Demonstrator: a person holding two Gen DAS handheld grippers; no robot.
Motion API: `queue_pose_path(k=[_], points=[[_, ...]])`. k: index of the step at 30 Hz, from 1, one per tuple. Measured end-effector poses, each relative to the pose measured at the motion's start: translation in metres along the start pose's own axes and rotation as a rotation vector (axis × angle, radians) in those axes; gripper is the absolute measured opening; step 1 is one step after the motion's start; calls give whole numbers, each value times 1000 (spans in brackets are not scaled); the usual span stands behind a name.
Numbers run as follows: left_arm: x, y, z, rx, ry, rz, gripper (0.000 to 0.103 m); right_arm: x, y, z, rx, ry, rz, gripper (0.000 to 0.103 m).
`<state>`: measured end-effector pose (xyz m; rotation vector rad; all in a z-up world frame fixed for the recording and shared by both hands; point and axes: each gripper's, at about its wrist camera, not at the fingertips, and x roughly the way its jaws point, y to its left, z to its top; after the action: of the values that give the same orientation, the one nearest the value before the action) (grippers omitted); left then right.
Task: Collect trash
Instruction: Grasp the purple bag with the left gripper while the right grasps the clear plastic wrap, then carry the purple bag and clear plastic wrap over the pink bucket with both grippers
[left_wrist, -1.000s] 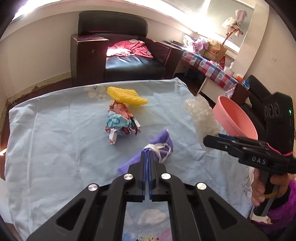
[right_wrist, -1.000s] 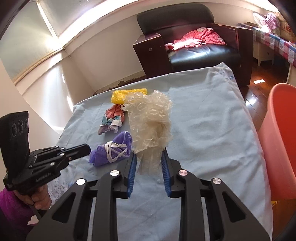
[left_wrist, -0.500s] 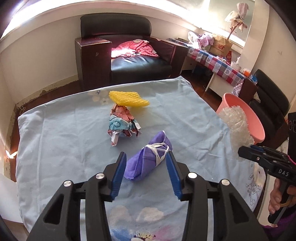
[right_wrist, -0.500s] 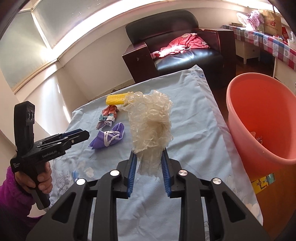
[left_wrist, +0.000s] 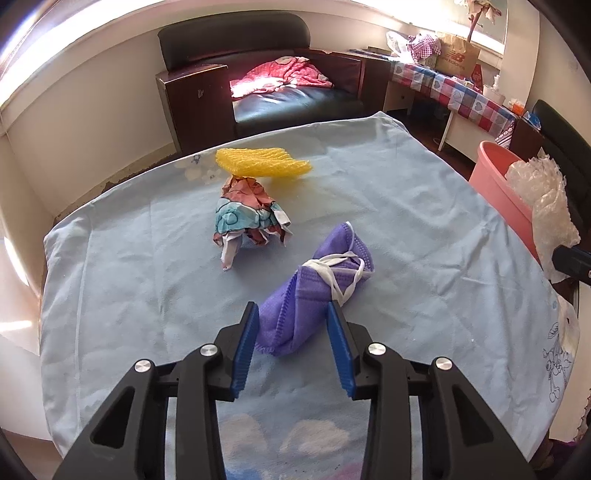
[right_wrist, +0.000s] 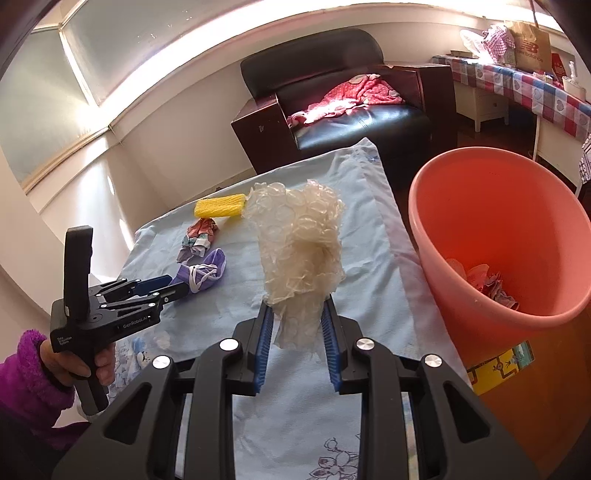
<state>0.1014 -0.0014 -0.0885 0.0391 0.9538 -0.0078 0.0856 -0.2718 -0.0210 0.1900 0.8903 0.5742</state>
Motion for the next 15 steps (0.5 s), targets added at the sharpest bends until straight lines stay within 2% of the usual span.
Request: queue_pose_path(k=[7,15], points=[[-1,-14,2,26,-24,34,15,0,-12,-3,15,15,9,26],[-10,-16,10,-31,-57,24,6,6,-12,0,-7,48,13,26]])
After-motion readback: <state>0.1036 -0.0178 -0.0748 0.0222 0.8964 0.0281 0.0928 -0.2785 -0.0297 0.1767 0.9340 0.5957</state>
